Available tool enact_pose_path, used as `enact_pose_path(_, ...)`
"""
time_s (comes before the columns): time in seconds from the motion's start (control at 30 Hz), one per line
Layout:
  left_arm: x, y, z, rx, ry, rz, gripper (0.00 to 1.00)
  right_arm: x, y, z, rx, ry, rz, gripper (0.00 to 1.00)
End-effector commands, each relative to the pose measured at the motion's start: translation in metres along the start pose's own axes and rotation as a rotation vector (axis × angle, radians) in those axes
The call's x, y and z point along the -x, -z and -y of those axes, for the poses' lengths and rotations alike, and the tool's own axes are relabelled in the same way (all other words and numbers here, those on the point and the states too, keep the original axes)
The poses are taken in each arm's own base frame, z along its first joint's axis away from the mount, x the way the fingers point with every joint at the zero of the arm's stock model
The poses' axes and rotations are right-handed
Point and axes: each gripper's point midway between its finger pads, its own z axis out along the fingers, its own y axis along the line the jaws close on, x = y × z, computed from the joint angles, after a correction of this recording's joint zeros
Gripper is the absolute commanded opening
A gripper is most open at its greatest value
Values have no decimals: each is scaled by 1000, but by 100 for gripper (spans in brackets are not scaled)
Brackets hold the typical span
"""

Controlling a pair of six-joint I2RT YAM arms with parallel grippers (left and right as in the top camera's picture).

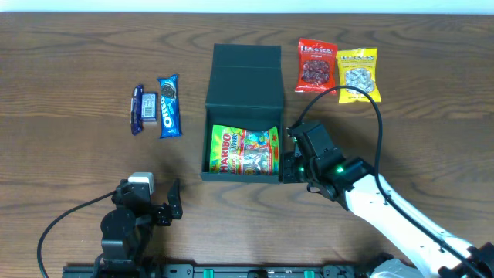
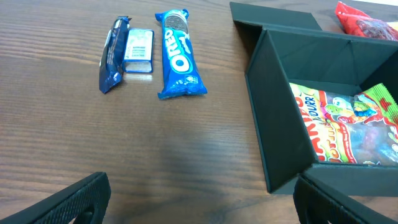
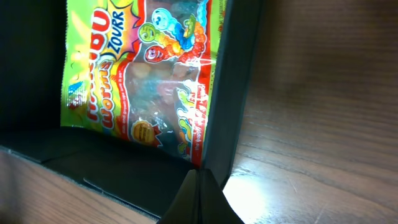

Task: Pack container
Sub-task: 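Release the Haribo bag in the box and retract the right gripper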

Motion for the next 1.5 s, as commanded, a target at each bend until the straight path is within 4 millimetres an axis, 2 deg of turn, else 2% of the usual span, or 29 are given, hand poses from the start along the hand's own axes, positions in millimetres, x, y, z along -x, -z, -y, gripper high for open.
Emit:
enact_pose_path(0.0,-4,-2,-3,15,9,-3,95,-2,-4,18,-95,-20,4,1)
enact_pose_path(0.43,-4,-2,-3,15,9,-3,95,-1,1,46,-175,-79,-8,2)
enact_pose_path(0.7,-4,-2,-3,15,9,-3,95,-2,3,57,-206,-103,-16,2)
enact_pose_path(0.9,-4,-2,-3,15,9,-3,95,-4,3,58,-207,-106,-24,1)
enact_pose_path(1.0,-4,-2,-3,15,9,-3,95,-5,4,50,-164,-107,-37,2)
enact_pose_path(1.1,-4,-2,-3,15,9,-3,95,7,21,30,-89,-105,-16,1)
enact_pose_path(1.17,-4,-2,-3,15,9,-3,95,20,40,20,-65,-88,29,1)
enact_pose_path(1.27,-4,-2,-3,15,9,-3,95,42,80,0,-15,-11,124,4)
enact_pose_path(1.33,-4,-2,-3,15,9,-3,95,50,101,-9,13,2,177,13)
enact_pose_path(1.4,-4,-2,-3,15,9,-3,95,56,121,-16,41,17,230,27)
enact_pose_path(1.47,-4,-2,-3,15,9,-3,95,57,137,-20,64,25,273,47)
